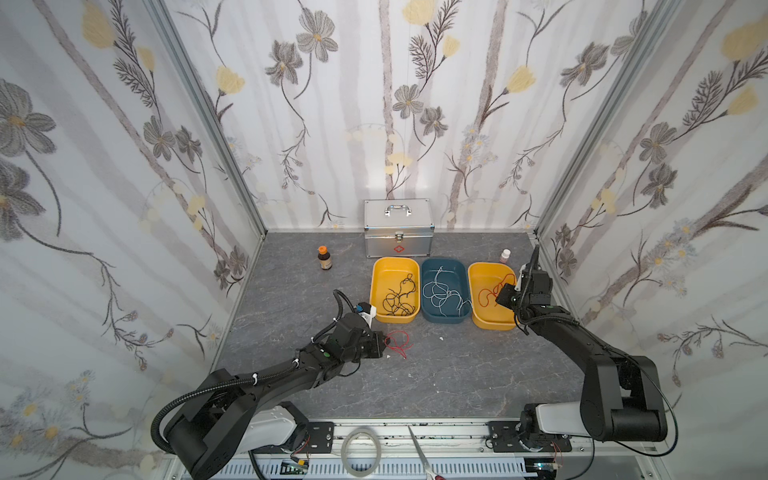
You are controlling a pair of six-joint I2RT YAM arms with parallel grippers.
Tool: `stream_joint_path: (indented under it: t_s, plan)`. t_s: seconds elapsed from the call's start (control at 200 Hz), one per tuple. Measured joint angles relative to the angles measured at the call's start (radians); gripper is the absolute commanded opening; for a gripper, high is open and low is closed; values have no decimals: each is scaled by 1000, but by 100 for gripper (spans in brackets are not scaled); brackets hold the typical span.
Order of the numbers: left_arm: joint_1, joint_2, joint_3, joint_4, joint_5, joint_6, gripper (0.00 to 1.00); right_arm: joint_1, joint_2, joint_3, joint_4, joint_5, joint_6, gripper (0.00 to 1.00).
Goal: Untangle the cables
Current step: 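Release the red wire into the far yellow tub with the right gripper, then return the right gripper to the red wire held by the left gripper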
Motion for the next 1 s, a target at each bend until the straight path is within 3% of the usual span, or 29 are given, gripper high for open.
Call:
stream_joint_path:
  t_s: [0.07, 0.29, 0.595, 0.794, 1.004]
  plan:
    - [0, 1, 8, -7, 0, 3, 4, 0, 20, 0, -1, 14, 0, 16]
    - [-5, 13, 28, -16, 1, 6, 4, 1, 14, -2, -16, 24, 0, 34]
    - [-20, 31, 66, -37, 4, 10, 4, 6, -140, -63, -37, -27, 2, 40]
    - [-33, 42, 100, -40, 5, 15, 4, 81, -253, -93, -37, -203, -1, 43]
    - [-47, 73, 124, -43, 5, 18, 4, 258, -322, -171, -4, -404, 5, 45]
